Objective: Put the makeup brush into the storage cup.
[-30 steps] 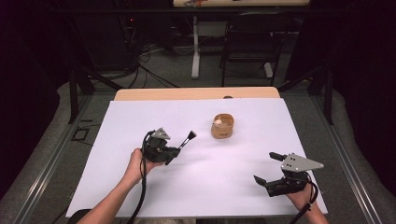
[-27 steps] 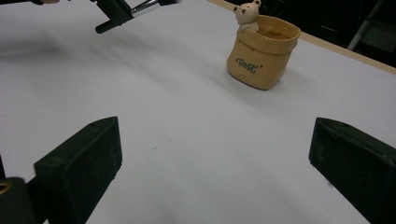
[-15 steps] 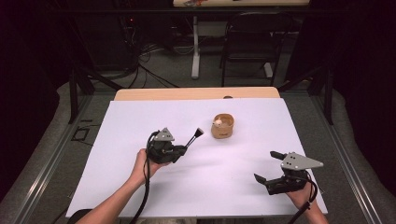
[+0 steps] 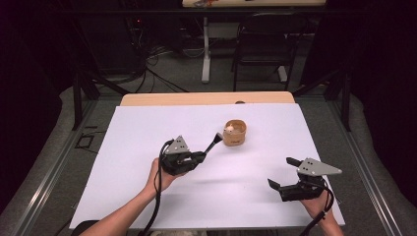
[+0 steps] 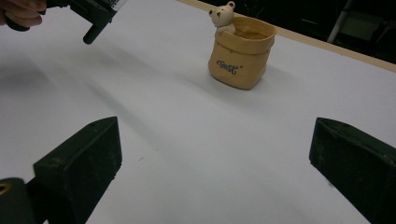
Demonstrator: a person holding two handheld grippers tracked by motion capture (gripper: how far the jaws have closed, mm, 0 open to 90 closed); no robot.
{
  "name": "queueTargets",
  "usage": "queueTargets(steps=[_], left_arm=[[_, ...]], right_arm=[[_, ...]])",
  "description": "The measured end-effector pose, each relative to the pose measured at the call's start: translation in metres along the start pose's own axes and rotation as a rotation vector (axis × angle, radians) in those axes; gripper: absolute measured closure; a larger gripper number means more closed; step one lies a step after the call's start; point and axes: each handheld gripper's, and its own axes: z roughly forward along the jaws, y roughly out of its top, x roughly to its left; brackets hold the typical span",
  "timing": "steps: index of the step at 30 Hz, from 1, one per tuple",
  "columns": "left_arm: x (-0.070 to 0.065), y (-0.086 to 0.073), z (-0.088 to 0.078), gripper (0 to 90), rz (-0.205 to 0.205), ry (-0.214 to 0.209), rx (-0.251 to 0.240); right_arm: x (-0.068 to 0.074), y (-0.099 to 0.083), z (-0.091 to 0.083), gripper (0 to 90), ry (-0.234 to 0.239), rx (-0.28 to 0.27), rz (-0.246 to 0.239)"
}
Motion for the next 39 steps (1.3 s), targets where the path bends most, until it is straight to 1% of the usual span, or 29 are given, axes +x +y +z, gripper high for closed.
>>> queueTargets(steps=[2,6,7,9,10,11,14,15,16,17,18,20,23,25,27,29,31,32,33,35,37,39], left_arm=[[-0.001,0.001,0.002,79.1,0.0,-0.016,-0.019],[-0.004,0.001,0.004,79.1,0.005,-0.018,-0.04],[-0.004,0.002,0.005,79.1,0.008,-0.021,-0.046],[-0.006,0.002,0.006,79.0,0.011,-0.029,-0.057],[-0.006,0.002,0.006,79.0,0.015,-0.03,-0.06],[-0.007,0.002,0.006,79.0,0.015,-0.037,-0.073],[-0.009,0.003,0.006,79.1,0.017,-0.039,-0.092],[-0.009,0.003,0.006,79.1,0.013,-0.05,-0.103],[-0.009,0.003,0.006,79.1,0.018,-0.039,-0.103],[-0.01,0.003,0.007,79.1,0.024,-0.04,-0.107],[-0.01,0.003,0.008,79.1,0.022,-0.044,-0.113],[-0.012,0.003,0.01,79.1,0.028,-0.043,-0.117],[-0.014,0.003,0.012,79.1,0.036,-0.046,-0.131],[-0.015,0.004,0.013,79.1,0.052,-0.053,-0.145],[-0.017,0.004,0.015,79.1,0.051,-0.055,-0.148],[-0.019,0.004,0.017,79.1,0.057,-0.065,-0.156],[-0.02,0.005,0.018,79.1,0.062,-0.069,-0.157],[-0.021,0.005,0.019,79.1,0.065,-0.07,-0.163],[-0.021,0.005,0.02,79.1,0.062,-0.071,-0.166],[-0.022,0.006,0.022,79.1,0.07,-0.067,-0.167],[-0.024,0.005,0.024,79.1,0.064,-0.078,-0.171],[-0.025,0.006,0.026,79.1,0.07,-0.077,-0.177]], right_arm=[[0.001,0.002,0.001,0.1,0.001,-0.001,0.01],[0.003,0.006,0.001,0.0,-0.008,-0.002,0.012],[0.003,0.006,0.0,0.0,-0.002,-0.005,0.016],[0.004,0.009,0.001,0.0,-0.019,-0.017,0.035],[0.003,0.011,0.001,0.0,-0.017,-0.022,0.046],[0.003,0.013,0.002,0.0,-0.024,-0.03,0.052],[0.004,0.018,0.005,0.0,-0.034,-0.041,0.056],[0.005,0.019,0.007,0.0,-0.047,-0.038,0.056],[0.006,0.02,0.008,0.0,-0.061,-0.035,0.055],[0.006,0.022,0.009,0.0,-0.068,-0.024,0.052],[0.007,0.023,0.011,0.0,-0.063,-0.024,0.056],[0.008,0.026,0.013,0.0,-0.068,-0.023,0.064],[0.009,0.031,0.018,0.0,-0.05,-0.033,0.067],[0.01,0.034,0.02,0.0,-0.035,-0.03,0.061],[0.013,0.038,0.024,0.0,-0.017,-0.035,0.056],[0.015,0.041,0.028,0.0,0.0,-0.045,0.061],[0.018,0.044,0.031,0.0,0.013,-0.042,0.051],[0.019,0.045,0.033,0.0,0.017,-0.053,0.056],[0.02,0.047,0.034,0.0,0.019,-0.05,0.053],[0.021,0.05,0.037,0.0,0.028,-0.062,0.061],[0.022,0.054,0.038,0.0,0.038,-0.067,0.065],[0.024,0.057,0.041,0.0,0.036,-0.079,0.069]])
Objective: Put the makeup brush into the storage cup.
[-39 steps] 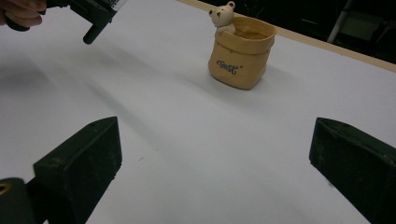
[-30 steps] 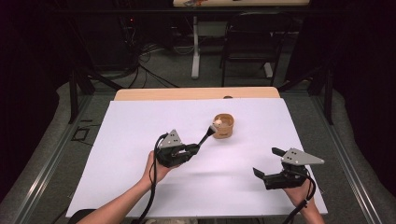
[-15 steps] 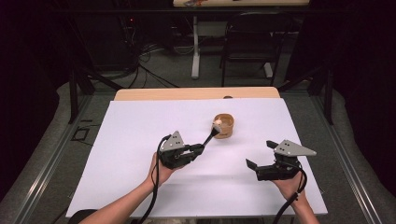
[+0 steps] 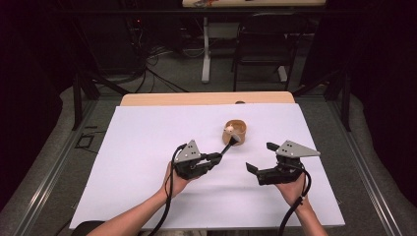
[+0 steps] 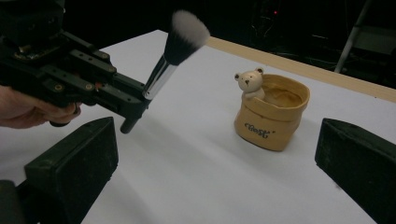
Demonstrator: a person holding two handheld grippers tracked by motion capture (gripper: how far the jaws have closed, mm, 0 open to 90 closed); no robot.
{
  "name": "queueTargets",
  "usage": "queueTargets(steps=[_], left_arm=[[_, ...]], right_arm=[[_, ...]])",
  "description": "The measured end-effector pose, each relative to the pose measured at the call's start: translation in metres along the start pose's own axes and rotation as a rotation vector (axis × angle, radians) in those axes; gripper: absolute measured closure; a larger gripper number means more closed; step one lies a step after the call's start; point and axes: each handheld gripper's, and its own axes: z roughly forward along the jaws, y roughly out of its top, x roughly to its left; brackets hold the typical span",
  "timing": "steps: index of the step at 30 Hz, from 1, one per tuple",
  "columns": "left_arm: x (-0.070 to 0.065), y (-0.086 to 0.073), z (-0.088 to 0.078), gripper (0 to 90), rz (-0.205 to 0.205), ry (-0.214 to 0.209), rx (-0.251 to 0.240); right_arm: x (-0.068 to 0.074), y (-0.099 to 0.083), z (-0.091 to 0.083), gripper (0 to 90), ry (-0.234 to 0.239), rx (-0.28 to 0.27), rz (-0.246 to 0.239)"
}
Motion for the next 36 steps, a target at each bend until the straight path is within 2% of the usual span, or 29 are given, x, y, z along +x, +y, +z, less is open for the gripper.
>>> queueTargets(steps=[8,12,15,18,24,25,29,36], left_arm=[[-0.002,0.001,0.005,79.1,-0.001,-0.008,-0.023],[-0.004,0.001,0.008,79.1,0.006,-0.012,-0.033],[-0.004,0.0,0.011,79.1,-0.01,-0.026,-0.049],[-0.004,-0.001,0.013,79.1,-0.006,-0.022,-0.047],[-0.007,-0.002,0.017,79.1,-0.004,-0.028,-0.041],[-0.007,-0.002,0.017,79.1,-0.002,-0.026,-0.04],[-0.009,-0.002,0.019,79.1,0.01,-0.027,-0.03],[-0.01,-0.003,0.019,79.0,0.002,-0.032,-0.042]], right_arm=[[0.008,0.008,0.016,0.0,0.045,0.003,0.012],[0.011,0.011,0.022,0.0,0.057,0.013,0.01],[0.011,0.012,0.026,0.0,0.066,0.013,0.027],[0.012,0.012,0.031,2.3,0.058,0.027,0.03],[0.016,0.014,0.042,19.2,0.075,0.028,0.047],[0.017,0.014,0.043,24.5,0.077,0.03,0.054],[0.018,0.011,0.045,34.8,0.093,0.025,0.09],[0.02,0.009,0.047,53.2,0.081,0.034,0.103]])
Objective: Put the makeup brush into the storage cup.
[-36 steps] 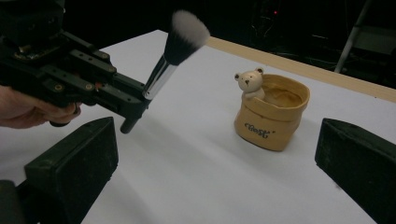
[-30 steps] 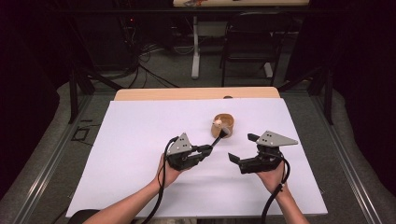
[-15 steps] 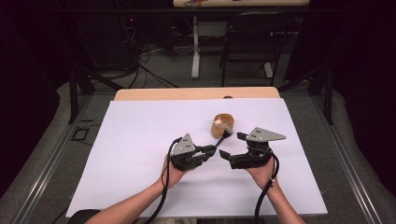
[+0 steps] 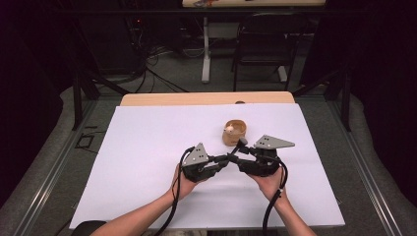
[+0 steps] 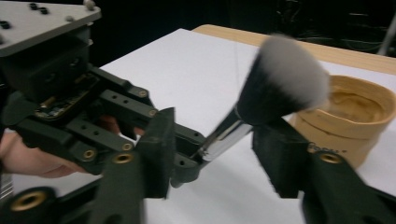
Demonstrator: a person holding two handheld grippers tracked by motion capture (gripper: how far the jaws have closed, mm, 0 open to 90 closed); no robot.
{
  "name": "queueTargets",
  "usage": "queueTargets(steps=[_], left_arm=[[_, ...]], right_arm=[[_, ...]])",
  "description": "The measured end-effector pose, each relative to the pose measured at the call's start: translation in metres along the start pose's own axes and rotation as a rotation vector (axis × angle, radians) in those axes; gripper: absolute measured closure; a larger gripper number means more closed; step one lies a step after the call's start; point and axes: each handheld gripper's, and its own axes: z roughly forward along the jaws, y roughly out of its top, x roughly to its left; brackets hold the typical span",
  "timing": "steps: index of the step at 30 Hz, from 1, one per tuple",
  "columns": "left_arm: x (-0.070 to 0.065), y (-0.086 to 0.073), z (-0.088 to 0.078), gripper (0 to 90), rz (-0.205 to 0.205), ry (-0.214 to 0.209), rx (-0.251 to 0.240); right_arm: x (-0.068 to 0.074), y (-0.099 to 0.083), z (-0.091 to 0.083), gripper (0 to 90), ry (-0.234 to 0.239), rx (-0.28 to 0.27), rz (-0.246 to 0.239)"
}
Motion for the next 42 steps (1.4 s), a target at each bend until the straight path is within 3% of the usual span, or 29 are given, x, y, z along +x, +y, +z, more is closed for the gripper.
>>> queueTargets(steps=[17,23,32,37,42], left_arm=[[-0.004,-0.004,0.005,78.9,0.008,-0.01,0.026],[-0.005,-0.003,0.003,77.8,0.022,-0.022,0.012],[-0.001,-0.005,0.005,36.7,-0.025,-0.034,0.056],[0.0,-0.003,0.004,19.0,-0.017,-0.014,0.079],[0.0,-0.003,0.003,10.6,-0.01,-0.031,0.102]], right_arm=[[-0.006,-0.005,0.003,76.2,0.064,0.007,0.058],[-0.001,-0.003,0.001,77.1,0.064,0.007,0.016],[0.011,0.002,-0.002,77.1,0.022,0.034,-0.103],[0.009,0.002,-0.004,77.1,0.006,0.033,-0.111],[0.006,0.001,-0.007,77.1,-0.005,0.042,-0.115]])
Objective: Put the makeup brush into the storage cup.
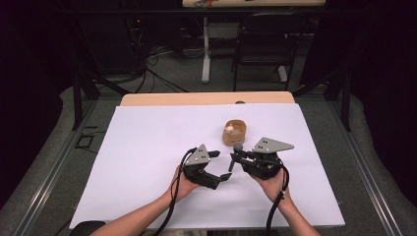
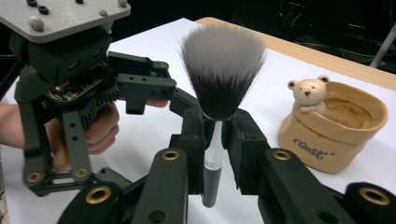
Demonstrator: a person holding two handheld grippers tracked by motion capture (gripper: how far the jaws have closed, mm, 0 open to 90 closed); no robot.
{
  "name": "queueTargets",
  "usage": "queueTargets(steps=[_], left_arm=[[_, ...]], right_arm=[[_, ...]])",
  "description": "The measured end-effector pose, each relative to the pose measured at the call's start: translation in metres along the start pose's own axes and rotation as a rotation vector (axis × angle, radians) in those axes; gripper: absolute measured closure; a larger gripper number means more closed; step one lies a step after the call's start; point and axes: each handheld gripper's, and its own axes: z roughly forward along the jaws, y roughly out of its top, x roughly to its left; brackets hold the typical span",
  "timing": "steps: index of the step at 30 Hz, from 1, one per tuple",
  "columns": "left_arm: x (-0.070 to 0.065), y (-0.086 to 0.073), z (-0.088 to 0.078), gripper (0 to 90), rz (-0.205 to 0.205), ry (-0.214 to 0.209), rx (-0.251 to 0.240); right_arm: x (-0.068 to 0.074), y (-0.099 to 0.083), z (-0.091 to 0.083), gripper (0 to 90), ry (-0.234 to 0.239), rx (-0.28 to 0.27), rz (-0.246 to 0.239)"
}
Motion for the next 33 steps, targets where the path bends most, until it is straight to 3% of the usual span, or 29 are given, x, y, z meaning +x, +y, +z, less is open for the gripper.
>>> queueTargets(steps=[4,10,24,30,33], left_arm=[[-0.001,-0.002,-0.002,1.2,-0.005,-0.03,0.044],[-0.005,-0.005,-0.008,0.1,0.013,-0.036,0.064],[0.01,-0.007,-0.036,0.0,0.017,0.001,0.027],[0.018,-0.009,-0.045,0.0,0.002,-0.005,0.054],[0.02,-0.01,-0.051,0.0,-0.008,0.002,0.044]], right_arm=[[-0.002,-0.001,-0.003,77.1,-0.005,-0.001,-0.001],[-0.004,-0.002,-0.006,77.1,-0.013,0.0,-0.005],[-0.009,-0.003,-0.012,77.1,-0.03,0.014,-0.008],[-0.01,-0.003,-0.013,77.1,-0.035,0.02,-0.01],[-0.01,-0.003,-0.013,77.1,-0.036,0.023,-0.012]])
